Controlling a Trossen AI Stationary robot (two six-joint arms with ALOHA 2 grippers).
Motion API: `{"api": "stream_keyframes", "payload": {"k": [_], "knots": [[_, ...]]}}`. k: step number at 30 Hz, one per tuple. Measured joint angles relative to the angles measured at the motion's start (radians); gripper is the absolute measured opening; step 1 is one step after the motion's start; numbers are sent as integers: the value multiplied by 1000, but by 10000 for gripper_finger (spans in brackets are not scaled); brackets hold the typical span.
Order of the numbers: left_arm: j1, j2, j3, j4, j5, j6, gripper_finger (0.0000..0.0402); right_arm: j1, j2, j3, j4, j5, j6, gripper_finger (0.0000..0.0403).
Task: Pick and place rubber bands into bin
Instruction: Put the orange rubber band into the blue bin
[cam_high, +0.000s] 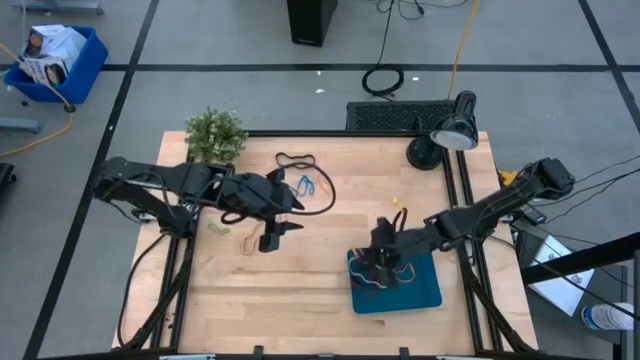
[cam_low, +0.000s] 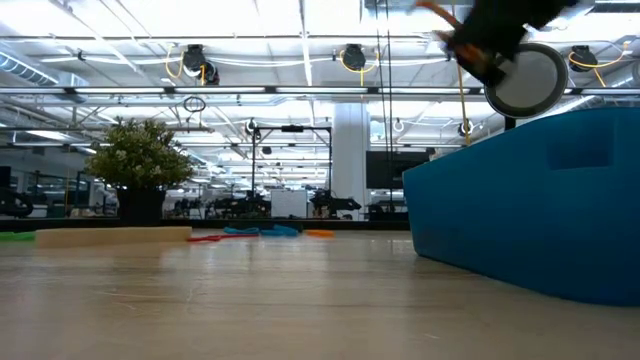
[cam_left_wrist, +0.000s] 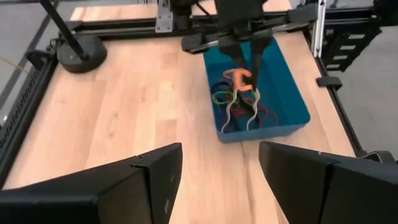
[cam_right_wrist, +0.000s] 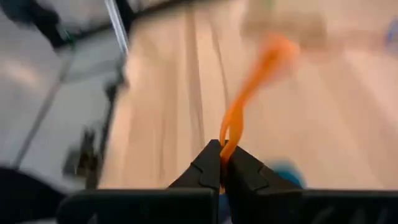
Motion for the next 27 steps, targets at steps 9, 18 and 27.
{"api": "stream_keyframes", "payload": {"k": [9,18,27], "knots": [[0,0,-1,1,0,-7,220,47,16,0,-382,-34,229,2],[0,-1,-1,2,0,-55,219,59,75,-15,-486,-122,341,3],[0,-1,-1,2,0,-57,218,58,75,-64,-381,-216,323,28]]}}
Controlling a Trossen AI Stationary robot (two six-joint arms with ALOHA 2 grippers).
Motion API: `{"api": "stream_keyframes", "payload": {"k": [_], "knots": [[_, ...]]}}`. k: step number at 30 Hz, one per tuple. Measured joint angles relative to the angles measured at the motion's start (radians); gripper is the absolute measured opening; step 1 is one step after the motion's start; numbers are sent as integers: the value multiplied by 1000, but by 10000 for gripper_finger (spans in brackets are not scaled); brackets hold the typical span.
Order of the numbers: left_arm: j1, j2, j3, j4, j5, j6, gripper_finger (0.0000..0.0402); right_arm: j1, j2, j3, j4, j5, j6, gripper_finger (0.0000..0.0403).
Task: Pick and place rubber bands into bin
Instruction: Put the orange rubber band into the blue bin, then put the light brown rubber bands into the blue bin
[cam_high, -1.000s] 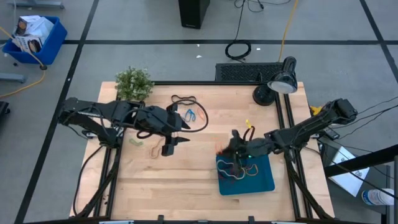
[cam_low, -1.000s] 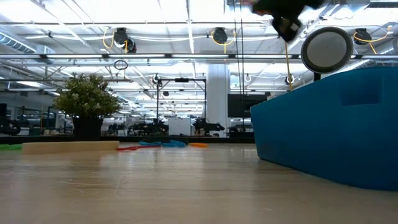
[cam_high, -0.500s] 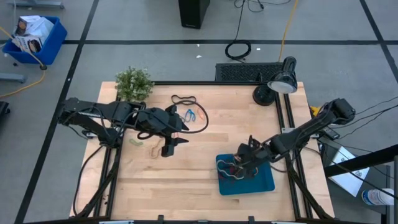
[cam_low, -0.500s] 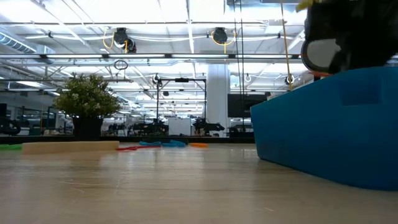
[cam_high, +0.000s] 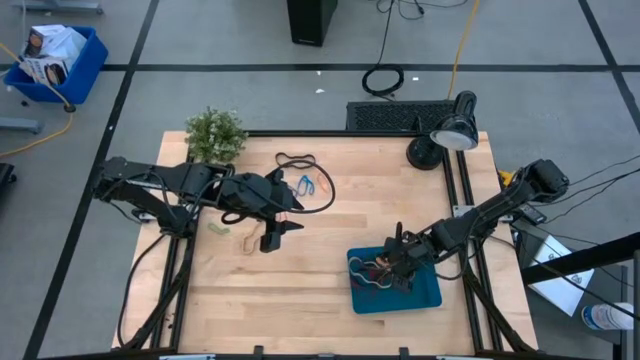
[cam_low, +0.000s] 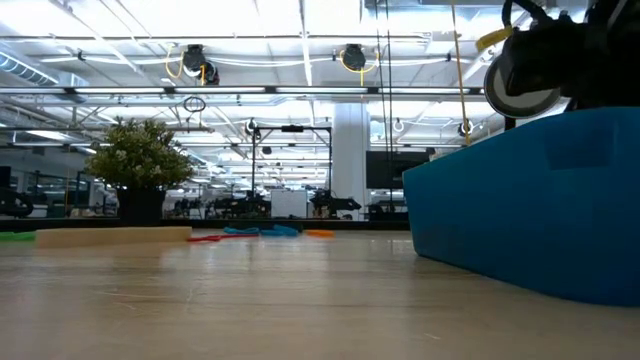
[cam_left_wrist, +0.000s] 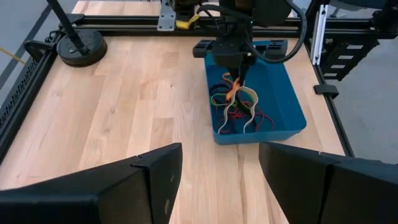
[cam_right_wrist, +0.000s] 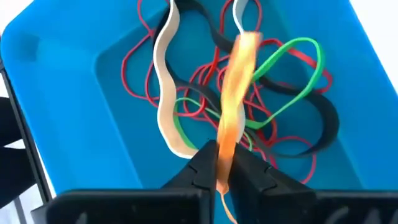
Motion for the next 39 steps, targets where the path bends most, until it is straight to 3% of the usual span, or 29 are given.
{"api": "stream_keyframes", "payload": {"k": [15,22,28,31,35,39], "knots": [[0,0,0,-54,1,7,218,-3,-8,-1,13,92,-109,162],[0,0,0,-130,2,-29,218,-61,-60,8,3,126,-148,182],[-5,0,0,-271,1,-116,219,-96,-101,153,46,294,-384,183],[-5,0,0,-348,-11,-215,219,-99,-101,255,81,369,-547,183],[-5,5,-8,-525,-109,-445,218,-120,-103,345,91,485,-655,183],[-4,13,-86,-611,-127,-615,218,-147,-102,367,117,504,-696,183]]}}
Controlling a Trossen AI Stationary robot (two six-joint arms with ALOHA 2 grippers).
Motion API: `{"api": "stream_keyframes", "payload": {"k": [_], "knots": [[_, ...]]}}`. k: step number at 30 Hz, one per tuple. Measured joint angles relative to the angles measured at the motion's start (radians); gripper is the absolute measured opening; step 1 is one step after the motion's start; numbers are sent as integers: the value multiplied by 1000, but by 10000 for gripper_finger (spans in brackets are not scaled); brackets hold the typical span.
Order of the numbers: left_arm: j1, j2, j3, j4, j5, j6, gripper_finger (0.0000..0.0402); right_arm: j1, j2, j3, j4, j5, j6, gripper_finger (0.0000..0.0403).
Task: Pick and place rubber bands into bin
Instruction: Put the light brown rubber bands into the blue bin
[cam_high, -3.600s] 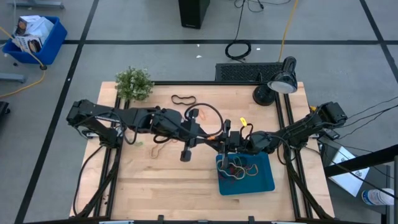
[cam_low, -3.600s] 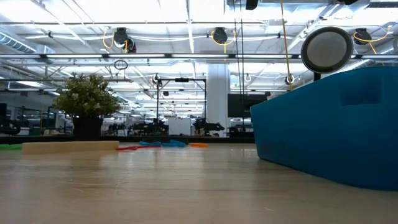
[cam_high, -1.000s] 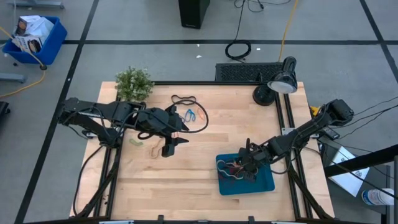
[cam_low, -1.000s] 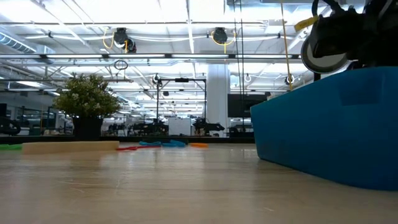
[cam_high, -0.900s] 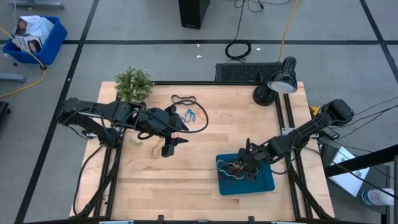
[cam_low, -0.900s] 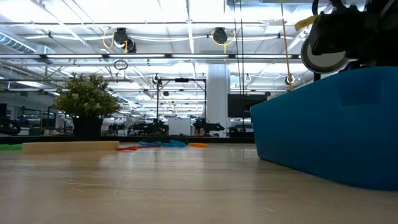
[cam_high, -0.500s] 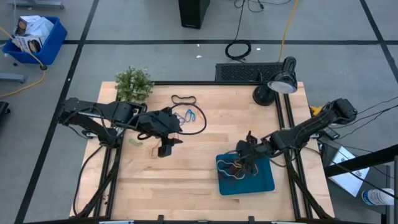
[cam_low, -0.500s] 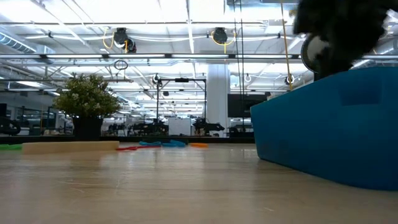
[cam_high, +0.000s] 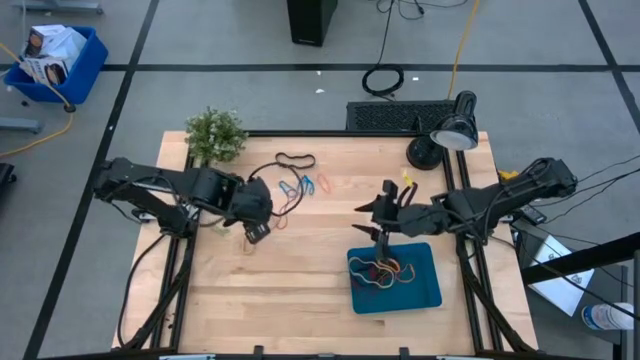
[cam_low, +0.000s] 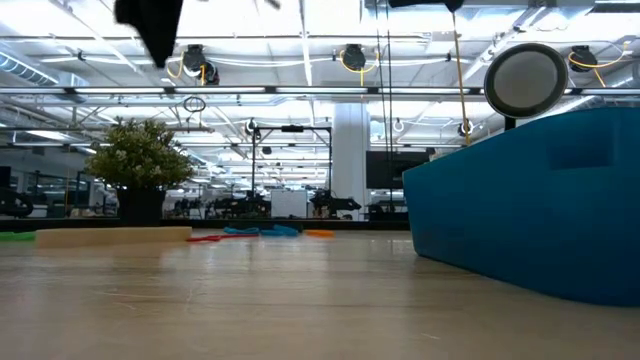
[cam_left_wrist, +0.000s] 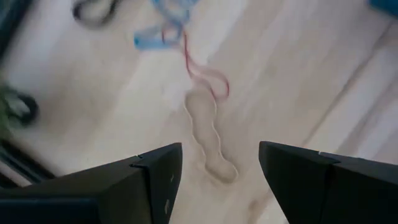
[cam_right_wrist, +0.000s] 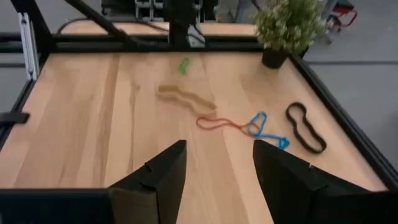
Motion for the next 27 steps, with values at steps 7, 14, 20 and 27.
{"api": "stream_keyframes", "payload": {"k": [7,14,20,27], "knots": [[-1,-1,-264,143,103,-169,218,-39,10,0,36,-2,-32,183],[-2,-1,-466,350,178,-237,218,-66,9,0,66,-3,-44,183],[-2,-1,-563,486,207,-299,218,-72,9,0,66,-3,-42,183],[-2,3,-644,574,208,-344,218,-72,9,0,67,-3,-41,183]]}}
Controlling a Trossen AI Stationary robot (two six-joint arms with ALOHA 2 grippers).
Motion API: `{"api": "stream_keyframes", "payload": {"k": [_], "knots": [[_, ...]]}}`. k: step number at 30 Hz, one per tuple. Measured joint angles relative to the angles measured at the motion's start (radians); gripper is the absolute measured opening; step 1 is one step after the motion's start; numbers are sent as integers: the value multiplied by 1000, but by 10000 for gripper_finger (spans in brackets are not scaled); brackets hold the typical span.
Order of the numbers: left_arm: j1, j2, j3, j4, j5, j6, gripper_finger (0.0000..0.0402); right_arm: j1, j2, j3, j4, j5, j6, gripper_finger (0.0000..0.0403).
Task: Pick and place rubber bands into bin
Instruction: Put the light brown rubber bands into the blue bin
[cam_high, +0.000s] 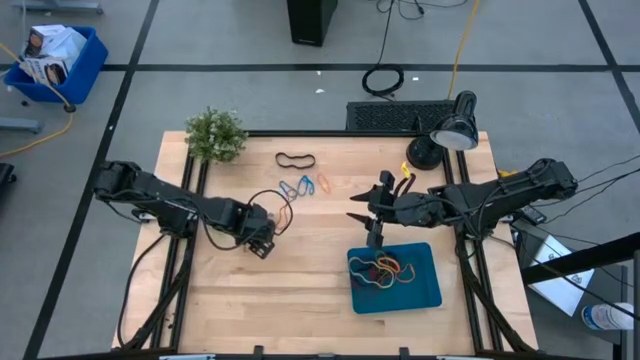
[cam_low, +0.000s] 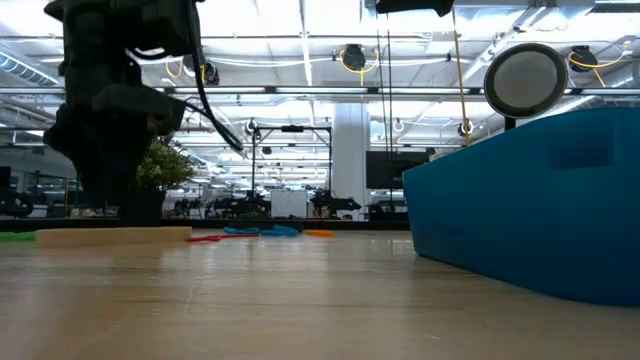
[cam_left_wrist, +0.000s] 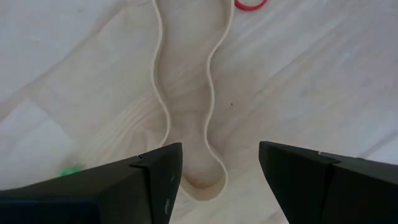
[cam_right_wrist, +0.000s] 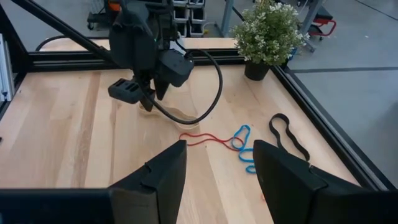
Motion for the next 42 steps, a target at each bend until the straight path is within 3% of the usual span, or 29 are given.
{"api": "stream_keyframes", "payload": {"k": [7,16,25,35,42], "knots": [[0,0,-52,125,17,-13,218,0,0,-11,13,0,1,183],[0,0,-119,139,0,-61,218,0,0,-84,129,-1,1,183],[0,0,-147,158,7,-88,212,0,0,-90,132,-1,0,183],[0,0,-147,190,8,-57,95,0,0,-90,132,-1,0,183],[0,0,-147,194,6,-26,43,0,0,-90,132,-1,0,183]]}}
